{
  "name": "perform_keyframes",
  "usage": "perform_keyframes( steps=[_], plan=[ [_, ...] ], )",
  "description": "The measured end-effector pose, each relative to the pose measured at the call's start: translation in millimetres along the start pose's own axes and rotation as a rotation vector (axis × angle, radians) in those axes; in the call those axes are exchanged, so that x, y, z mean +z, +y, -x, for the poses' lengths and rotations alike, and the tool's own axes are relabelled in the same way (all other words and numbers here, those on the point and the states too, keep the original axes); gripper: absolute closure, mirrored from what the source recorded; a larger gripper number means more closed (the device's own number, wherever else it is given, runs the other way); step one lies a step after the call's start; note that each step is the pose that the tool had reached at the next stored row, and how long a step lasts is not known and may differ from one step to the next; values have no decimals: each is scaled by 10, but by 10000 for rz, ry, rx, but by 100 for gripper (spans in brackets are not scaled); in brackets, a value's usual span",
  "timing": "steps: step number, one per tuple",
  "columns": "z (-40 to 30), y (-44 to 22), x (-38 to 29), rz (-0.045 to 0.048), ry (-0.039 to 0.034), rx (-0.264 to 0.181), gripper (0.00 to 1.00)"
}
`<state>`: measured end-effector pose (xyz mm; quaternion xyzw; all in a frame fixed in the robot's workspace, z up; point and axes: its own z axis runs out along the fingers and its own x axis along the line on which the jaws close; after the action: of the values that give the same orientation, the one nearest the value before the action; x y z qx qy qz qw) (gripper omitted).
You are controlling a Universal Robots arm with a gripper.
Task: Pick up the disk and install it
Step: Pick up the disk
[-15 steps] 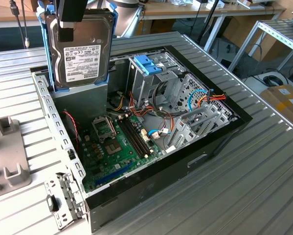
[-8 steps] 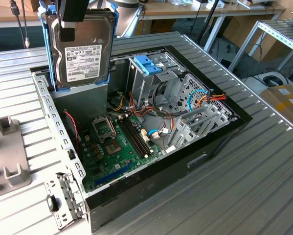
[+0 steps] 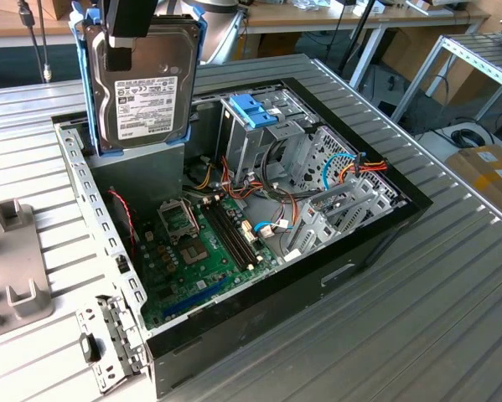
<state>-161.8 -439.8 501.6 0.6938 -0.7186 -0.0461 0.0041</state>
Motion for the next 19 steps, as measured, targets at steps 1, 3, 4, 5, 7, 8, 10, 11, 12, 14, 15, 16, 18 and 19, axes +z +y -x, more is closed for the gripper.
perform_keyframes(
  steps=[1, 3, 4, 5, 7, 8, 10, 11, 12, 14, 15, 16, 18, 19],
  plan=[
    [0, -3, -1, 0, 1, 0, 63],
    [-1, -10, -1, 1, 1, 0, 63],
    [-1, -13, -1, 0, 0, 0, 63],
    [-1, -17, -1, -1, -1, 0, 63],
    [-1, -26, -2, 0, 0, 0, 63],
    [-1, -30, -2, 0, 0, 0, 63],
    [-1, -38, -2, 0, -1, 0, 63],
    [-1, -44, -3, 0, 0, 0, 63],
    [0, -48, -3, 0, 0, 0, 63],
    [0, -55, -4, 0, 0, 0, 63],
    [0, -61, -4, 0, 0, 0, 63],
    [0, -66, -4, 0, 0, 0, 63],
    [0, -73, -5, 0, 0, 0, 63],
    [0, -76, -5, 0, 0, 0, 63]
  ],
)
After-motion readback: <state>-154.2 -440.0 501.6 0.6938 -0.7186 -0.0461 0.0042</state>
